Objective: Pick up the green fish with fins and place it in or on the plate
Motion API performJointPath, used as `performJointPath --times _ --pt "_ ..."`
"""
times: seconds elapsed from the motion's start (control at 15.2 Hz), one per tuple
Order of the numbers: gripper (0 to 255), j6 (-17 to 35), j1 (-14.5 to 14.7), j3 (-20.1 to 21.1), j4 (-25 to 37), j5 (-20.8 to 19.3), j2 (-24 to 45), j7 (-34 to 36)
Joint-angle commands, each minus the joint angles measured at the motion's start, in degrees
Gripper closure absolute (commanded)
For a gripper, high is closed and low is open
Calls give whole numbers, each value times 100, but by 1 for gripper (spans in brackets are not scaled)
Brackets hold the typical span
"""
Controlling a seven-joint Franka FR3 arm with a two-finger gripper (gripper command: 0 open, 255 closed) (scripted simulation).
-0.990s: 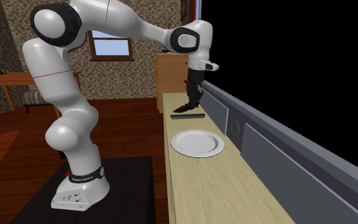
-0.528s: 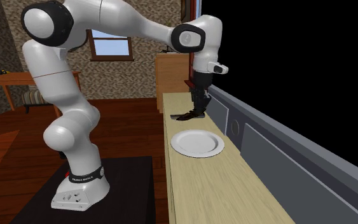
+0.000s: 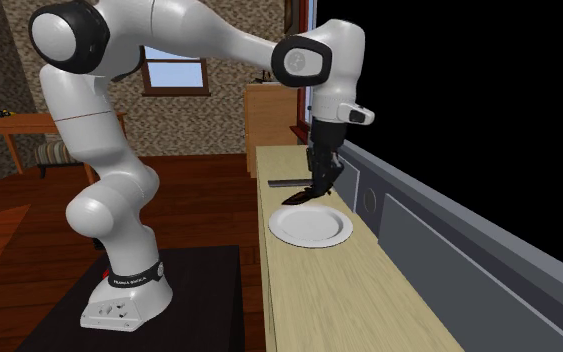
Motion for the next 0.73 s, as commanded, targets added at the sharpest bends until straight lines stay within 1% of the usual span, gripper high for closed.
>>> performJointPath --times 0.0,0.59,0.66 --pt "255 150 -8 -9 -126 -1 26 -16" --pt "255 880 -6 -10 -708 10 174 -41" --pt "255 880 -6 -10 -709 10 173 -41"
